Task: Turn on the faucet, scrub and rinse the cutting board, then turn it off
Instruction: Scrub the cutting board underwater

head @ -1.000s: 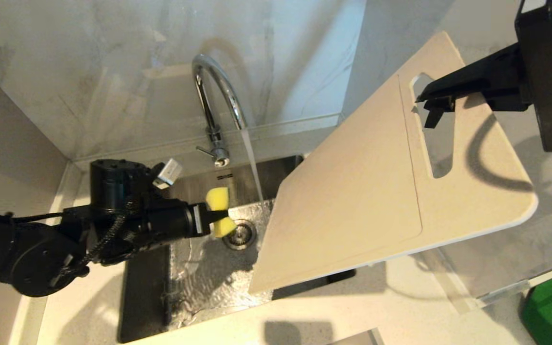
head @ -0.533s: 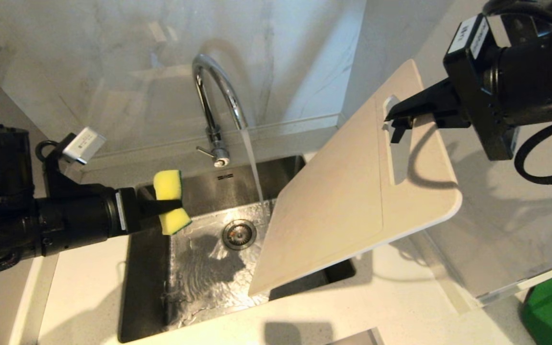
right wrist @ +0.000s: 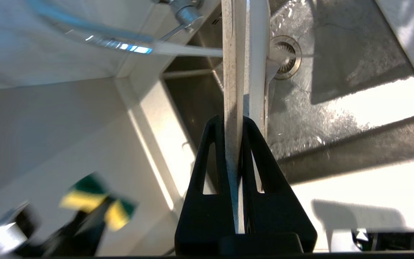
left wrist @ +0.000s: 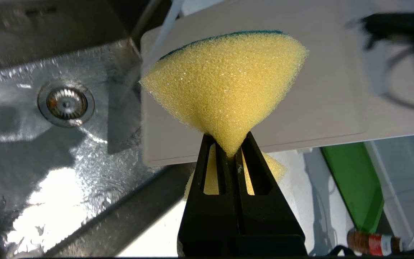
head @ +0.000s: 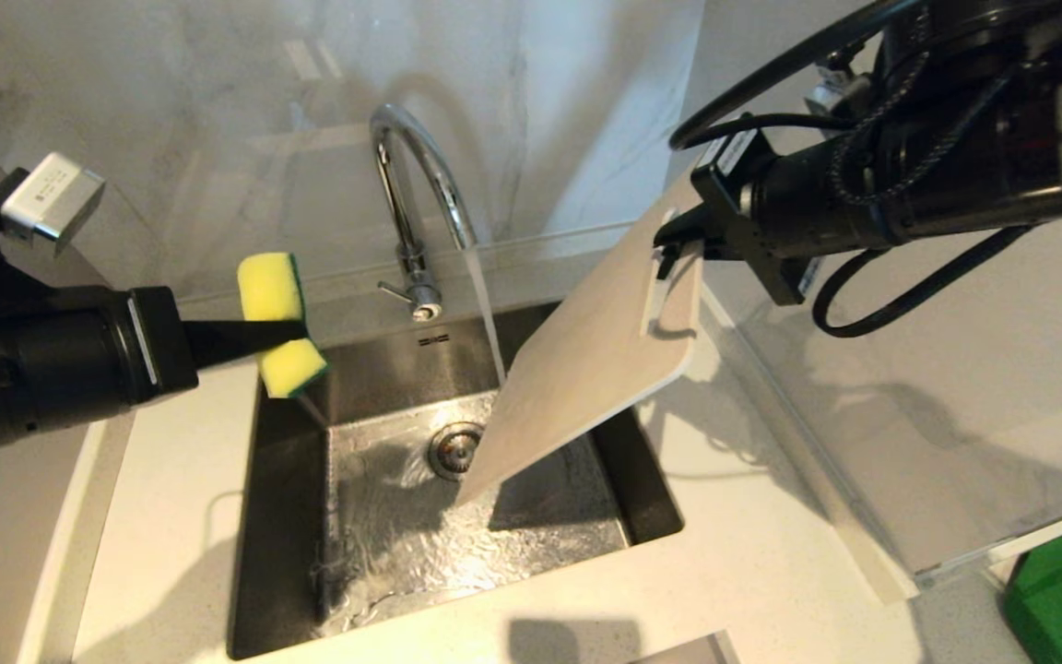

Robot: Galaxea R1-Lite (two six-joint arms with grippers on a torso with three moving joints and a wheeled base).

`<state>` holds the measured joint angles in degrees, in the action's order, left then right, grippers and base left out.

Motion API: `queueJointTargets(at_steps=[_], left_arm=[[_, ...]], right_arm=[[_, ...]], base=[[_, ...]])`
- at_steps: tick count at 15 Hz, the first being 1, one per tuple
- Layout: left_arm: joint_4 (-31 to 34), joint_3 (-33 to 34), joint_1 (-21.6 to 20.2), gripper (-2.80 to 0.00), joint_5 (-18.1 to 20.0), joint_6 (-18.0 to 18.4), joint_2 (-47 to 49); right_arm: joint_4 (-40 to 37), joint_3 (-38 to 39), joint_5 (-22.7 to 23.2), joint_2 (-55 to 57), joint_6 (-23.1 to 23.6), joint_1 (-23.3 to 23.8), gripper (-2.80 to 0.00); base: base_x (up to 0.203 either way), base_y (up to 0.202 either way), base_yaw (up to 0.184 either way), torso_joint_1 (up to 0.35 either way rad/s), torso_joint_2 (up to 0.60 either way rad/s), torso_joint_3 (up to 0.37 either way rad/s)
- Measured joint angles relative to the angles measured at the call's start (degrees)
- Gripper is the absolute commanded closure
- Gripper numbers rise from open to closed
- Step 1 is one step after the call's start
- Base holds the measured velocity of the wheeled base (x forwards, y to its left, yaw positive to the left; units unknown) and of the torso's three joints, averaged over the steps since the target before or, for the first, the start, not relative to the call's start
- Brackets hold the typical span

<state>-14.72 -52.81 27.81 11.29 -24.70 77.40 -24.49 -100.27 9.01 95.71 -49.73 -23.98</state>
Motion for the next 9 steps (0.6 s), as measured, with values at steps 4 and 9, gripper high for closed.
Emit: queueJointTargets(at_steps=[4, 9], left_arm=[[1.4, -2.8, -0.5, 0.0, 0.0, -0.1, -0.9], [1.6, -2.5, -0.5, 0.0, 0.1, -1.4, -2.3]], right_arm=[[2.8, -2.7, -0.1, 7.4, 0.0, 0.0, 0.0], [5.1, -10.6, 0.0, 16.2, -0.1, 0.0, 0.0]], base=[[0.0, 0.0, 0.0, 0.0, 0.0, 0.0], [0.0, 0.0, 0.0, 0.0, 0.0, 0.0]])
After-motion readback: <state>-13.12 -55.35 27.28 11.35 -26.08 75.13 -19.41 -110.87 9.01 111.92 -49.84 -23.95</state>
